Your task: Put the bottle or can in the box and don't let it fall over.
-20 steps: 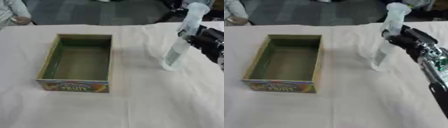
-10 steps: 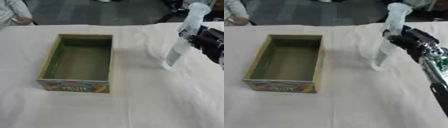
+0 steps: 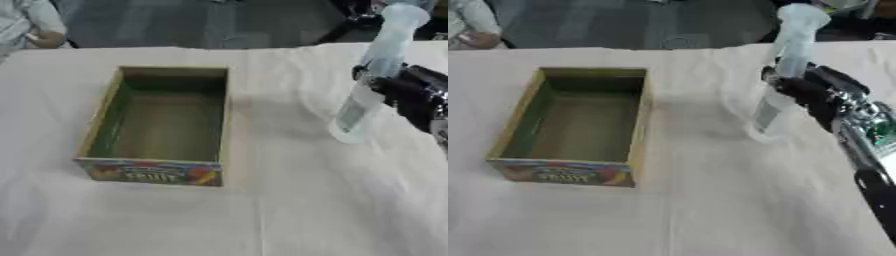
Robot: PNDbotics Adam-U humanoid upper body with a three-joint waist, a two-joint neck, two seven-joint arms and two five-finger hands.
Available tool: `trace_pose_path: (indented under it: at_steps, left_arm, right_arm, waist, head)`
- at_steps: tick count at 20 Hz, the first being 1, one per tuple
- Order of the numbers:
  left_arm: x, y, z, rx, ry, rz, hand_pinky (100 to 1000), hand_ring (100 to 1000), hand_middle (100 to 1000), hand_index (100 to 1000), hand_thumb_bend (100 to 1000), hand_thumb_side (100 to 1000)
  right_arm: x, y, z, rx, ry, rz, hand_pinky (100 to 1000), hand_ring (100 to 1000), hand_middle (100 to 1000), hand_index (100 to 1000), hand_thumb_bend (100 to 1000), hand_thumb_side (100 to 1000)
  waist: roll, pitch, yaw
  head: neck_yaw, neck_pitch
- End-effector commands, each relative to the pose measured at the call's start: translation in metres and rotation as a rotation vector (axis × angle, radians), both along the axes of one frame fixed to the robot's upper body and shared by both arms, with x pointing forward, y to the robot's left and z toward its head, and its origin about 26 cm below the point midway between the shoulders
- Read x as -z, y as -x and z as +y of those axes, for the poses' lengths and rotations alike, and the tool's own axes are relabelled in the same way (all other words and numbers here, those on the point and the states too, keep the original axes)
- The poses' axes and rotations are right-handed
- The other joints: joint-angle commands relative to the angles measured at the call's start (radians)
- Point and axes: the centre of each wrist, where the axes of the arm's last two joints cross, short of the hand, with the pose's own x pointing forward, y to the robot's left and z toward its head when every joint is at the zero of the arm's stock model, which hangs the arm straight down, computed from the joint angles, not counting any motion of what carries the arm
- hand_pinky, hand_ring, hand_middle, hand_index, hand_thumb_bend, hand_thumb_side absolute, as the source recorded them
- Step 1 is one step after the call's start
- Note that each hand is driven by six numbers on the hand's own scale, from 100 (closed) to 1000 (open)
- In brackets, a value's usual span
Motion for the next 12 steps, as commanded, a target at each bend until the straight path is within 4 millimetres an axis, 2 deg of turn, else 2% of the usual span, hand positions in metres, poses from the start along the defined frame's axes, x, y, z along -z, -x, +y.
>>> trace_pose_path:
  at_steps: [1, 2, 3, 4, 12]
  left_arm:
    - [-0.006, 0.000, 0.003, -0.002, -0.010, -0.020, 1000, 732, 622, 818, 100, 573]
    - [-0.006, 0.000, 0.003, -0.002, -0.009, -0.021, 1000, 732, 622, 818, 100, 572]
    - [-0.006, 0.000, 0.003, -0.002, -0.008, -0.021, 1000, 731, 622, 818, 100, 583]
    - [-0.006, 0.000, 0.003, -0.002, -0.008, -0.022, 1000, 731, 621, 818, 100, 572]
    - [-0.006, 0.000, 0.003, 0.000, -0.003, -0.022, 1000, 728, 618, 816, 100, 571]
  right_arm:
    - [-0.003, -0.001, -0.003, -0.001, -0.003, -0.014, 941, 1000, 1000, 972, 100, 387]
    - [-0.001, -0.002, -0.003, -0.001, -0.006, -0.010, 941, 1000, 1000, 972, 100, 387]
    - [0.001, -0.002, -0.003, -0.002, -0.009, -0.007, 941, 1000, 1000, 973, 100, 334]
    - [0.003, -0.003, -0.003, -0.002, -0.012, -0.005, 941, 1000, 1000, 973, 100, 387]
    - [0.014, -0.007, -0.007, -0.017, -0.042, -0.001, 947, 1000, 1000, 943, 100, 387]
  waist:
    - [0.001, -0.013, 0.003]
    - [0.002, -0.012, 0.004]
    - [0.002, -0.011, 0.004]
    - [0.003, -0.011, 0.004]
    - [0.005, -0.009, 0.004]
  head:
    - [-0.004, -0.018]
    - [-0.004, -0.021]
    - [-0.004, -0.023]
    - [-0.004, -0.025]
    - [-0.004, -0.025]
